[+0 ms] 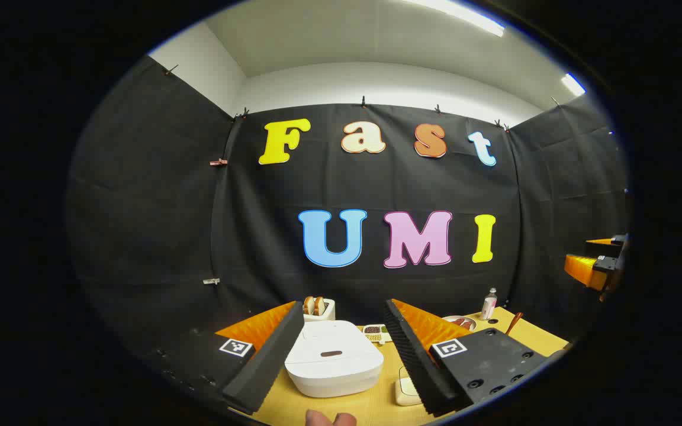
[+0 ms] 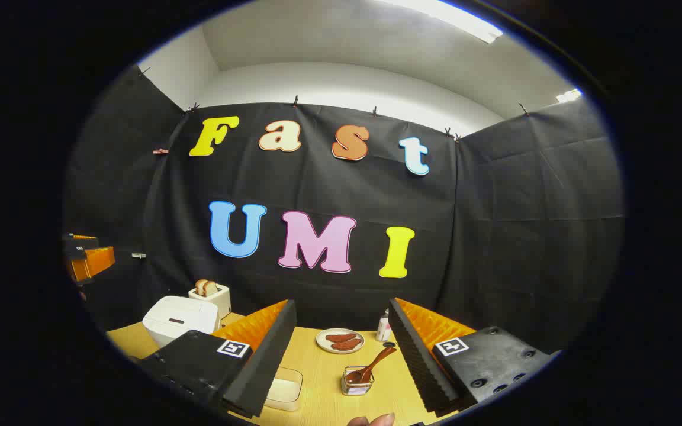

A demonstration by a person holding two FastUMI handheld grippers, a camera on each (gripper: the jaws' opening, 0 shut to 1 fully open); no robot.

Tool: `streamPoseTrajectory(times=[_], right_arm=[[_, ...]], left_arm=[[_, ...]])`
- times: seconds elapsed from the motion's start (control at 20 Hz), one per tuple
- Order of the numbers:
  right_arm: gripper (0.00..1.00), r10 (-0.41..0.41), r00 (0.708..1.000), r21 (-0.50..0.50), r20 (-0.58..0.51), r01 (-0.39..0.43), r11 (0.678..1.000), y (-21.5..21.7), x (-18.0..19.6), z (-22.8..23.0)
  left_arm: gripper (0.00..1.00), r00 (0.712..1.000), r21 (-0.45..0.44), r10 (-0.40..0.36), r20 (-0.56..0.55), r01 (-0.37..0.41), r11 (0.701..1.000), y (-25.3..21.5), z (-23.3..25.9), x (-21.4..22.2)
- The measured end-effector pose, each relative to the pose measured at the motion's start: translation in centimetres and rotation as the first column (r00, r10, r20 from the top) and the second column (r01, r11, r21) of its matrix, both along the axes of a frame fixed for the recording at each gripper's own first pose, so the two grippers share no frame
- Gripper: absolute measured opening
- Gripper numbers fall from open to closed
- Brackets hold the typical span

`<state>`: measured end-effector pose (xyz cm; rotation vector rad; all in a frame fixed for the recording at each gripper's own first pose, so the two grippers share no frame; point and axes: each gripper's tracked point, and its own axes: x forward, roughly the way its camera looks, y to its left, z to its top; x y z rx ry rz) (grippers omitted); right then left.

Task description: Close the left gripper, press the button to open the rice cooker; take a wooden spoon from the chopstick holder with the right hand, scoop a spoonful of rice and pour it into the rice cooker, then put the wooden spoon back into the chopstick holder.

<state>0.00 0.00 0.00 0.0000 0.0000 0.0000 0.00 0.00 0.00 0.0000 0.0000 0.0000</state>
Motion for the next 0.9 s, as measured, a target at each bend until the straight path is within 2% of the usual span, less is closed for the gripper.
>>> streamPoseTrajectory(times=[0.9], right_arm=[[0.96,0.011,1.0,-0.039,0.014,-0.011,0.999,1.4,0.5,0.3]], left_arm=[[0.95,1.0,-0.01,-0.019,-0.003,0.019,1.0,0.3,-0.2,0.6]])
